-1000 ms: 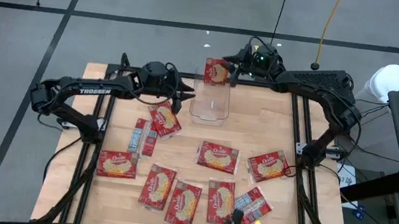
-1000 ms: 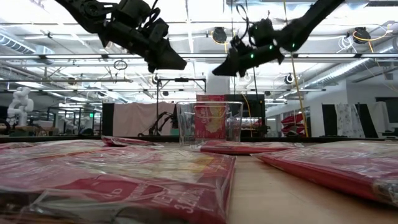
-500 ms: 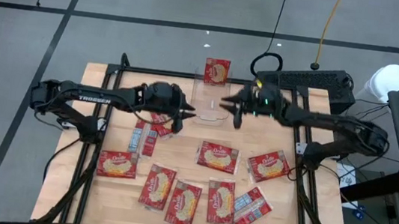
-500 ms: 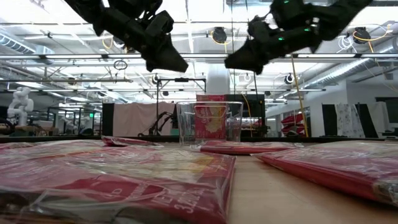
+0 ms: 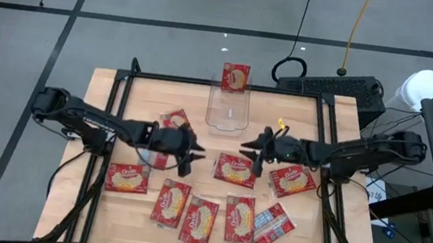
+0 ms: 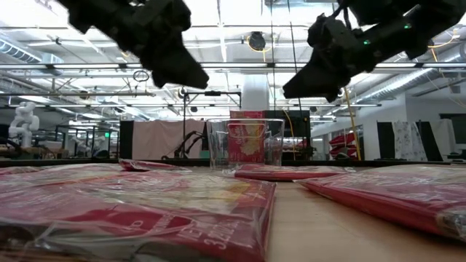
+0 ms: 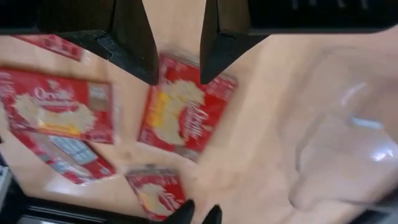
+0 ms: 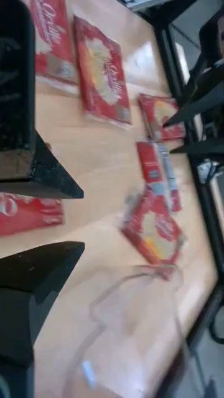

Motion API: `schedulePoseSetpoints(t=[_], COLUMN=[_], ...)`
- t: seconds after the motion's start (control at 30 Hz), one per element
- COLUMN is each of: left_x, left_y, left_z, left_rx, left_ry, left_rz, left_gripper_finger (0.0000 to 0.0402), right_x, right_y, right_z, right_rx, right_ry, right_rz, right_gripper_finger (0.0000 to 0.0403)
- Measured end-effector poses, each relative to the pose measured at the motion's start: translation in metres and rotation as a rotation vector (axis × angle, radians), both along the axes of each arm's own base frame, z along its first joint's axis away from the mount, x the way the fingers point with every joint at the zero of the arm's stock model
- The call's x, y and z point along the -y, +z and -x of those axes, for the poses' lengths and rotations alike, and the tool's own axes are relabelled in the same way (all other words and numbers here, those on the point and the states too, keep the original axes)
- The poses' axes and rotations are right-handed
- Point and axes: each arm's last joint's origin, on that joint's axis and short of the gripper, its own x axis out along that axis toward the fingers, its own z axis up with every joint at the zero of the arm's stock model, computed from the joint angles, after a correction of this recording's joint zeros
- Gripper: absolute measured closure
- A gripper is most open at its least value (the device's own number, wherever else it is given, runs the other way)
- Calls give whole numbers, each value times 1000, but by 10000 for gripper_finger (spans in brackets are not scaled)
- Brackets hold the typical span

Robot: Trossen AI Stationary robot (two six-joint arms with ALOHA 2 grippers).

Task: Sort popcorn bags into baskets
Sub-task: Put the red popcorn pack into the transparent bin

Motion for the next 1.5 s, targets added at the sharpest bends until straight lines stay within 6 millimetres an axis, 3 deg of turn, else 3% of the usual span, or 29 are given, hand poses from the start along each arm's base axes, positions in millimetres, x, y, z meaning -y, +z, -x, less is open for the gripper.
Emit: schedulePoseSetpoints(t=[0.23,0.5,0.7,1.13,1.3,1.5], left_x=[21,21,14,-17,-24,-26], left_y=[-34,-47,-41,-32,-32,-32], left_z=[22,34,31,24,23,23], left_rx=[80,161,220,296,294,292], left_ry=[6,94,133,139,156,136], left_rz=[47,-4,-87,-70,-74,-72], left_gripper_finger=[282,282,282,282,282,282], right_x=[-10,-3,0,1,-1,-2], right_y=[-15,-31,-51,-83,-82,-83], right_z=[9,21,36,62,61,62], right_rx=[-169,-347,-408,-268,-256,-266], right_ry=[1,-45,-54,-47,26,44], right_rz=[-67,-34,-54,-180,-204,-222], right_gripper_finger=[286,286,279,177,184,225])
